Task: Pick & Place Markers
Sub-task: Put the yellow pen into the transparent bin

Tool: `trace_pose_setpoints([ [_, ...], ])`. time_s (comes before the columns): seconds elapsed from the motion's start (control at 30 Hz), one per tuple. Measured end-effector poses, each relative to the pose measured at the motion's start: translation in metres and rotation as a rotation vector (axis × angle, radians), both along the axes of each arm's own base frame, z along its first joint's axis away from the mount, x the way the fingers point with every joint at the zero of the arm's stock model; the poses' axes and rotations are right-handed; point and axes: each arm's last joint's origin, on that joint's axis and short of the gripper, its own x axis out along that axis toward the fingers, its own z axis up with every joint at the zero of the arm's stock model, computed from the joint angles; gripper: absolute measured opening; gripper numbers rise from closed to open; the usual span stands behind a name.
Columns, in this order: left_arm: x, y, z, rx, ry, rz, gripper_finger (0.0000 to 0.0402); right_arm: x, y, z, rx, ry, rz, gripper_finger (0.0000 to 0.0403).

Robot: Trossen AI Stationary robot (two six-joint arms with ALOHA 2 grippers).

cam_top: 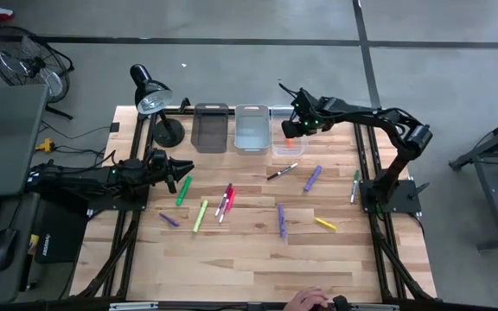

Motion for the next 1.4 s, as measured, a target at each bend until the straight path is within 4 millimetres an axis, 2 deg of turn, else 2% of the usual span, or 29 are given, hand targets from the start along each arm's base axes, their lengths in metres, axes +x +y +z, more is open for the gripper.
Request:
trace_pose_setpoints([
  [0.17,0.0,0.0,0.0,0.0,0.0,0.0,0.0097,0.0,0.0,0.003,-0.02,-0.014,0.016,0.0097],
  [0.37,0.0,0.0,0.0,0.0,0.0,0.0,0.0097,-0.002,0.01,0.03,-0.112,-0.069,0.117,0.0099],
  [0.57,0.0,0.0,0.0,0.0,0.0,0.0,0.0097,-0.011,0.047,0.062,-0.158,-0.056,0.302,0.0099],
  [0.73,0.0,0.0,0.0,0.0,0.0,0.0,0.0097,-0.022,0.09,0.074,-0.104,0.062,0.471,0.0099],
  [0.97,0.0,0.0,0.0,0.0,0.0,0.0,0.0097,-0.042,0.144,0.062,0.035,0.186,0.61,0.0099],
  [1.4,0.0,0.0,0.0,0.0,0.0,0.0,0.0097,-0.062,0.207,-0.003,0.253,0.247,0.787,0.0099],
])
